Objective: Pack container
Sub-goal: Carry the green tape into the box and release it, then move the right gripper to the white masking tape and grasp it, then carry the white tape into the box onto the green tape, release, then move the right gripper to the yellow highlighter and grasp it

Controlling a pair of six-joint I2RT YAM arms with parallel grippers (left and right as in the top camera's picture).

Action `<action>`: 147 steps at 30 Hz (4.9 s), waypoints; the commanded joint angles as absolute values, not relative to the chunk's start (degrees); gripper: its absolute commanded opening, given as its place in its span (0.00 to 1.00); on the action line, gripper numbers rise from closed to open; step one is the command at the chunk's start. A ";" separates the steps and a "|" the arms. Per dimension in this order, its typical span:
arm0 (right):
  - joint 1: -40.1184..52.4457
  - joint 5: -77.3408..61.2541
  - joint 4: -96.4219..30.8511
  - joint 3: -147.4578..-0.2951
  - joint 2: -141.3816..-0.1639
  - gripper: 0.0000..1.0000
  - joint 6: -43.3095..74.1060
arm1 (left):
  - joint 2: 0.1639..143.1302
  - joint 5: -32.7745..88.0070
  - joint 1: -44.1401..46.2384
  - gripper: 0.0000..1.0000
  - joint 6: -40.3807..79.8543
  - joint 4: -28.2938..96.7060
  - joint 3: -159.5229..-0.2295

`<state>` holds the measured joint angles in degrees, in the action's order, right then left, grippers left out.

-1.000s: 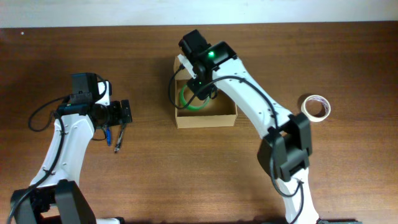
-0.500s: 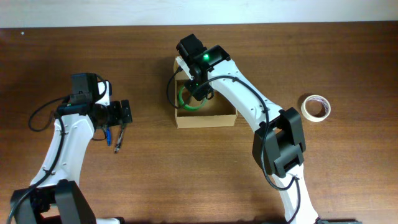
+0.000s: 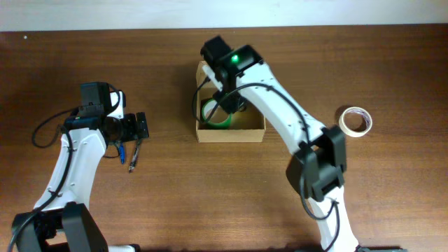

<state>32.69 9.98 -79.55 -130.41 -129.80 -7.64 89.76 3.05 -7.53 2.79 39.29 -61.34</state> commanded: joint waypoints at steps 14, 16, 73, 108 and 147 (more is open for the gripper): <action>-6.98 10.57 -73.34 -109.67 -89.08 0.48 10.68 | 90.15 3.66 -7.68 0.99 2.09 39.29 -62.35; -13.30 5.80 -72.82 -103.83 -90.28 0.49 12.45 | 90.17 3.66 -7.68 0.99 2.09 39.29 -62.35; -2.24 -18.81 -78.30 -123.42 -103.72 0.04 -2.74 | 90.17 3.66 -7.68 0.99 2.09 39.29 -62.35; 30.46 3.20 -65.82 -124.03 -132.25 0.04 -10.35 | 90.17 3.66 -7.68 0.99 2.09 39.29 -62.35; 26.63 12.23 -78.94 -134.19 -114.30 0.52 -6.68 | 90.15 3.66 -7.68 0.99 2.09 39.29 -62.35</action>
<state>30.15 10.31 -78.96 -132.86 -125.60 -7.42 89.76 3.05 -7.53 2.79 39.27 -61.43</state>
